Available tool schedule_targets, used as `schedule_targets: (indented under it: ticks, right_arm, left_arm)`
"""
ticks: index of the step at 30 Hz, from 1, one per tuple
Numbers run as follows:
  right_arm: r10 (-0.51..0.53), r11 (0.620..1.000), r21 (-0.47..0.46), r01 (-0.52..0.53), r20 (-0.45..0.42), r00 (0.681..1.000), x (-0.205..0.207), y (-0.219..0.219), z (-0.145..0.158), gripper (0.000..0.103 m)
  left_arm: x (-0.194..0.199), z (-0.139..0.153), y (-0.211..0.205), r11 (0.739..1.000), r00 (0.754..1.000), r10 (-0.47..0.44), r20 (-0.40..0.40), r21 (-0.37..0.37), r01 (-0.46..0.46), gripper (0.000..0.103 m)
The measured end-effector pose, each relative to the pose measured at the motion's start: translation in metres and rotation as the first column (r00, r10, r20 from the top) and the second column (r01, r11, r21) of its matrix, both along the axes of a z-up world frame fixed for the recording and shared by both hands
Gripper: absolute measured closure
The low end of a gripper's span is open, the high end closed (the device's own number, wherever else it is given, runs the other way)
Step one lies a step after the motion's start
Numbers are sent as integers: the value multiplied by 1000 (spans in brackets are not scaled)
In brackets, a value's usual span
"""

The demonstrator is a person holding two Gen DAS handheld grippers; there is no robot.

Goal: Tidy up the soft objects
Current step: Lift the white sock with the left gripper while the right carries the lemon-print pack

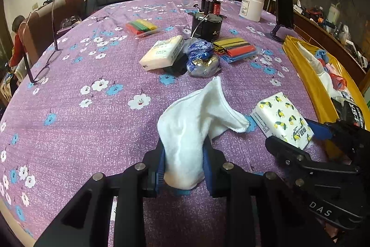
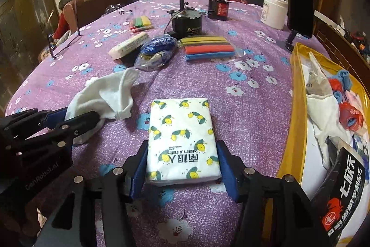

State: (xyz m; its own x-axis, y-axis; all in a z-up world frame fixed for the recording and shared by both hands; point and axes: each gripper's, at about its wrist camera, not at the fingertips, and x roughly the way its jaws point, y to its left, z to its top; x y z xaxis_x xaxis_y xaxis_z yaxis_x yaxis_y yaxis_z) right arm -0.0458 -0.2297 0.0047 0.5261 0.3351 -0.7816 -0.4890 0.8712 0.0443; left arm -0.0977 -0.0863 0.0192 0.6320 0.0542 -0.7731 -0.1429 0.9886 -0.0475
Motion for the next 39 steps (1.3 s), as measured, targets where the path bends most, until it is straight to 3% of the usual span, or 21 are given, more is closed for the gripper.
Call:
schedule_targets:
  ticks: [6,12,13,17,22,29,39]
  right_arm:
    - [31,1000,4,-31,-35,999,-1,4,-2,17]
    - [22,1000,-5,-22,-26,999,-2,5,-3,16]
    - [19,1000,-4,-19,-31,999,-2,5,-2,17]
    - [-9,1000,-5,8,-37,999,-1,0,4,45]
    - [-13,999,33,13,-9,1000,-8,-7,13,46]
    - [-8,998,64,6,46,999,-19,-11,32,46]
    - [-10,995,96,5,53,999,-25,-16,42,46]
  left_arm:
    - [-1,-1,0,1000,1000,-3,7,9,3,75]
    - [-2,-1,3,1000,1000,-11,12,-1,11,73]
    - [-1,-2,2,1000,1000,-11,13,2,11,72]
    - [-1,-2,1,1000,1000,-4,18,7,4,72]
    - [-3,0,1,1000,1000,5,29,10,-6,83]
    - [-11,14,-1,999,996,22,81,38,-25,84]
    - [-25,34,-12,985,980,51,191,150,-81,84]
